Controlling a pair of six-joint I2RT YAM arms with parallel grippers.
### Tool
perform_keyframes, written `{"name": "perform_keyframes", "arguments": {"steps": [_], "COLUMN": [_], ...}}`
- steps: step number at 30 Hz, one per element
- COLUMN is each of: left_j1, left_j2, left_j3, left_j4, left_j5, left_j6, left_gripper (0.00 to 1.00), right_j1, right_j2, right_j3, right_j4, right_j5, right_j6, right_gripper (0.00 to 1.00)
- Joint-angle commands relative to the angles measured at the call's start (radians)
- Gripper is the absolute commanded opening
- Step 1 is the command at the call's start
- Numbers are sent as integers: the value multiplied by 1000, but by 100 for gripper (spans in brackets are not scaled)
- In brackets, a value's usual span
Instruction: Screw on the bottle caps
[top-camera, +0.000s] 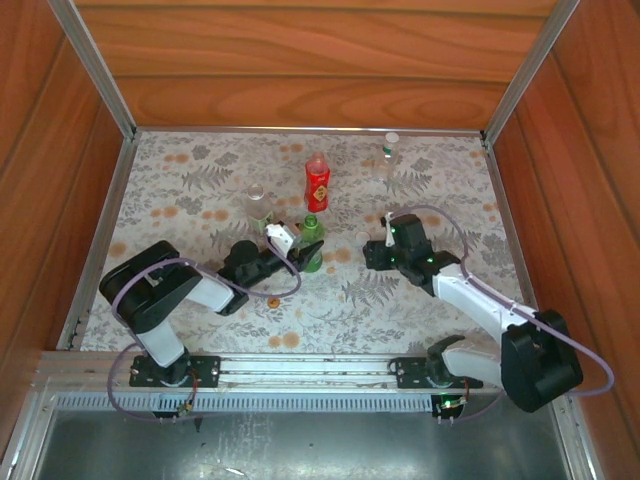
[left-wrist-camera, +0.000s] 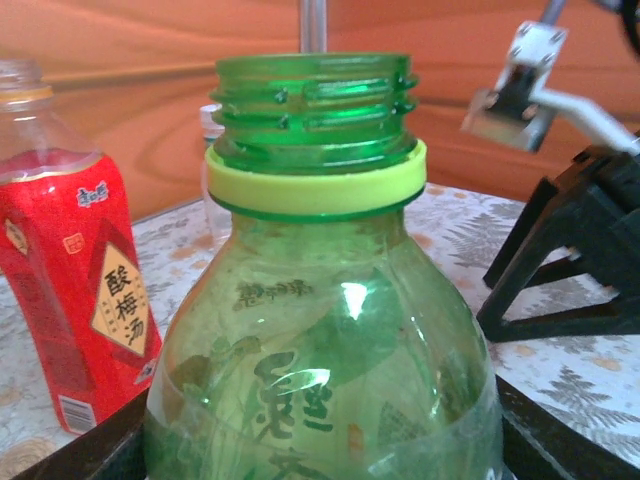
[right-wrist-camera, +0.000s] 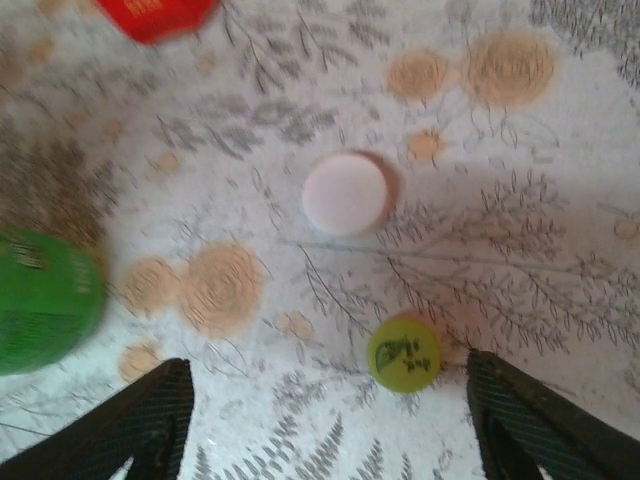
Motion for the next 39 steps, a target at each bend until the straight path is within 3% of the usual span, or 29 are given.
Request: {"name": "perform_keyframes", "arguments": {"steps": [1,7,18,39], "left_j1": [8,8,7,8], "left_j2": [-40,-46,-38,-37], "left_j3": [-23,-33,-35,-33], "left_j4": [38,38,37,38], "left_j5": [66,80,79,82], "left_j6": [-29,-31,-40,-50], "left_gripper": [59,58,59,59], "right_j1": [21,25,25,25], "right_j2": [59,185,293,355], "right_j3": [43,98,91,131], "right_j4": [-102,-140,-7,-41], "right_j5": [91,121,150,142], "right_j6": [5,40,55,47], "right_gripper": [69,62,49,34]}}
